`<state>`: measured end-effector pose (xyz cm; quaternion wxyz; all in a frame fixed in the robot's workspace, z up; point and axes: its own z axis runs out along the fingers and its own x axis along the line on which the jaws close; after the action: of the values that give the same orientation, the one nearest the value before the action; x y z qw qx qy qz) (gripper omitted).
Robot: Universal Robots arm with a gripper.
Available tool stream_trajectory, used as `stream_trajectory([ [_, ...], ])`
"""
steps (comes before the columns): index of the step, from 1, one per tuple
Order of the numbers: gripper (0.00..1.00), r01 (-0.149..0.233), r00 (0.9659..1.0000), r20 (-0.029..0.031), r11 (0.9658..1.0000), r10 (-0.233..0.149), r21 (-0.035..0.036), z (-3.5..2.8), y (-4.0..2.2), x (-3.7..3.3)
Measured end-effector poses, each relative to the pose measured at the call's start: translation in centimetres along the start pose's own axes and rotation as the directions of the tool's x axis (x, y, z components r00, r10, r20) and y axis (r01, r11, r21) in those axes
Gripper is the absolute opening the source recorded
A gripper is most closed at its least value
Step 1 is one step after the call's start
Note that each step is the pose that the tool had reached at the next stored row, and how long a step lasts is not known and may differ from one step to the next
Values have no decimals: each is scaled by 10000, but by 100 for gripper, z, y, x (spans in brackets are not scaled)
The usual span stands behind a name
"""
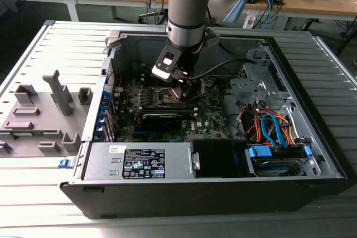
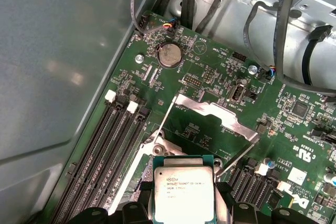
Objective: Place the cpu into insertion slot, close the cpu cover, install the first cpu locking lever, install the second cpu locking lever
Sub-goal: 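Place the cpu into insertion slot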
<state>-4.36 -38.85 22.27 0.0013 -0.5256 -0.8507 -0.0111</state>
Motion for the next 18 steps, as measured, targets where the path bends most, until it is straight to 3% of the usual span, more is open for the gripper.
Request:
stream_trajectory([
  [18,55,-93,10000,2,10000,93,-1,1,0,0],
])
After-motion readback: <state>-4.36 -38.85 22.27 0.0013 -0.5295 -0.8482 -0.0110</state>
